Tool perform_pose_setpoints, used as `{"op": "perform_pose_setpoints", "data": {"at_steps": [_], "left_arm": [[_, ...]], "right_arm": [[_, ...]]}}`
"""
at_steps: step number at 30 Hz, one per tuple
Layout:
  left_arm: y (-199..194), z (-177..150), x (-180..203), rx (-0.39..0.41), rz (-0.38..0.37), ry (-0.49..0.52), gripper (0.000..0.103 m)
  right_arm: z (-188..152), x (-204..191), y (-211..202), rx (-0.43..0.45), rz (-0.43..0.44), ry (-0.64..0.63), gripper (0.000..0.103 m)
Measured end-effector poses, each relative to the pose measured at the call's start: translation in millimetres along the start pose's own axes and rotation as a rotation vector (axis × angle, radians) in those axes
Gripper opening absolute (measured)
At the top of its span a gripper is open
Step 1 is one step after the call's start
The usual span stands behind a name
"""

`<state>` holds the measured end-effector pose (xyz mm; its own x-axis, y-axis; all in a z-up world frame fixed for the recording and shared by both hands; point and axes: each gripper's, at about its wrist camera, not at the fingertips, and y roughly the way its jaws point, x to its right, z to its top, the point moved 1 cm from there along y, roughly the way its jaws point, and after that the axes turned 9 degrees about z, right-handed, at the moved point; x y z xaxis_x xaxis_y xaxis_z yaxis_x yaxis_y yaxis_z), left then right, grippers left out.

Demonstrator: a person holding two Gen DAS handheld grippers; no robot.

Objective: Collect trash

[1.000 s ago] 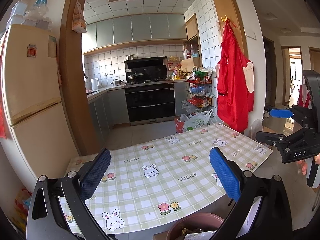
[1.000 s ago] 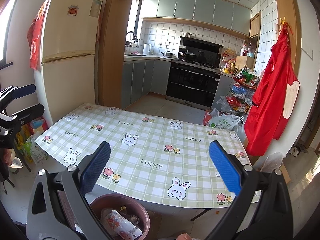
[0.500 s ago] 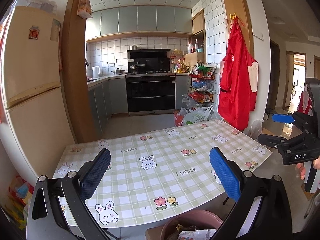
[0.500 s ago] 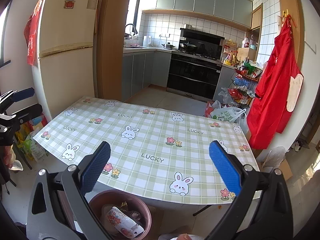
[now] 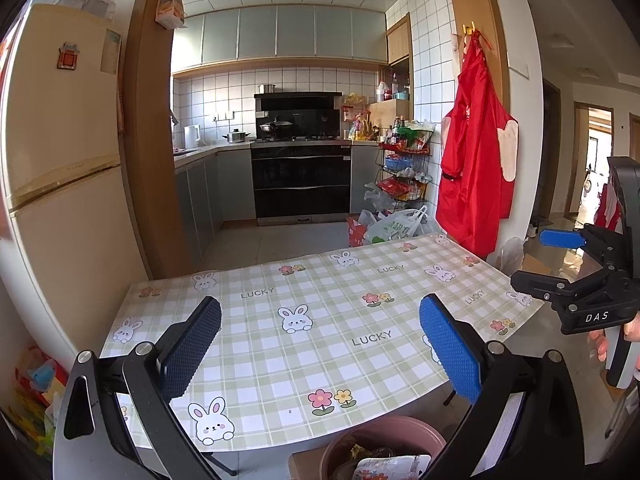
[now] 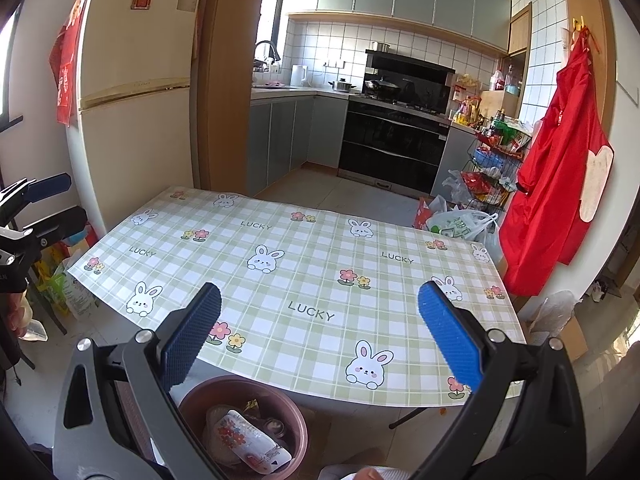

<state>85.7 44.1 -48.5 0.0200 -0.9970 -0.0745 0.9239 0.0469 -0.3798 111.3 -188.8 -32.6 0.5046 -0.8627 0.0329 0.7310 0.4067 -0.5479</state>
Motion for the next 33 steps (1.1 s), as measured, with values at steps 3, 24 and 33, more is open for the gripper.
{"op": "perform_pose_setpoints", "data": {"at_steps": [3, 24, 33], "left_arm": [[-1.0, -0.6, -0.3, 0.001, 0.001, -0.001, 0.097], [-1.6, -3.2, 5.5, -0.022, 0.086, 0.011, 0.097], [-4.9, 0.2, 5.9, -0.012, 0.100, 0.025, 0.097]], "right_arm": [[0.1, -0.3, -0.2, 0.000, 0.000, -0.001, 0.097], [1.7, -2.9, -2.3, -0.003, 0.004, -0.001, 0.097], [1.5, -1.8, -2.7, -0.004, 0.002, 0.001, 0.097]]}}
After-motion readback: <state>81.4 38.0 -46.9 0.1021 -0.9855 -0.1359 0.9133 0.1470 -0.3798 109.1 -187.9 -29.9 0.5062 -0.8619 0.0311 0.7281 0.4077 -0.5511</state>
